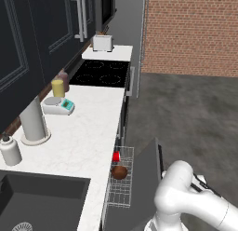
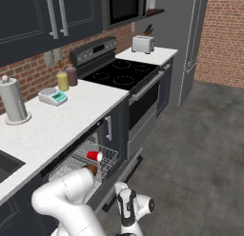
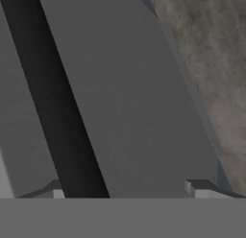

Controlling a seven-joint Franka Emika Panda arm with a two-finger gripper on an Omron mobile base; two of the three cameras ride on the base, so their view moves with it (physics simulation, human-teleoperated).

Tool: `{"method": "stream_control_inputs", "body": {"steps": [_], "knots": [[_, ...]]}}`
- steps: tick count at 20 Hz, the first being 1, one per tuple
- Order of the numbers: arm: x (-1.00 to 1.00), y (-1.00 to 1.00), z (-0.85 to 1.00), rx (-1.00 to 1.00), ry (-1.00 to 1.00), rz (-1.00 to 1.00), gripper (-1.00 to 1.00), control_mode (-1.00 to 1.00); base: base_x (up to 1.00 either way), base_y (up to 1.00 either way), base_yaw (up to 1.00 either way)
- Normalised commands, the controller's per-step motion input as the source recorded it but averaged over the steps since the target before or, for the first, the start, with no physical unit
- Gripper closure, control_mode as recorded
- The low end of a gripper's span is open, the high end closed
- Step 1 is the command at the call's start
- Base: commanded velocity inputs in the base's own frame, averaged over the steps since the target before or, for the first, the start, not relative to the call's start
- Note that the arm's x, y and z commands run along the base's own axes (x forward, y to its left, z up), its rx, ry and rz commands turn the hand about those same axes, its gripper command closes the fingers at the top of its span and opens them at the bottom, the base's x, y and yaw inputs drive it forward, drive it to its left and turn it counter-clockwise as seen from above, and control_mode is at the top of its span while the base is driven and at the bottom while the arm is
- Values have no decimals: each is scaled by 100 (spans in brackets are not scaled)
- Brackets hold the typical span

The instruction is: Pick up the cup and bowl from the counter, place them in the dishwasher, and close the dishwasher door.

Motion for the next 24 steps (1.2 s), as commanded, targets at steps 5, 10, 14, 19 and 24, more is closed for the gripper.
{"method": "stream_control_inputs", "body": {"steps": [5,10,14,19,24], "knots": [[48,100,27,6,0,3,-100,-100,0,0,0],[49,100,24,4,0,2,-100,-100,0,0,0],[51,100,20,3,0,2,-100,-100,0,0,0],[55,100,20,3,0,2,-100,-100,0,0,0],[60,100,17,4,0,2,-100,-100,0,0,0]]}}
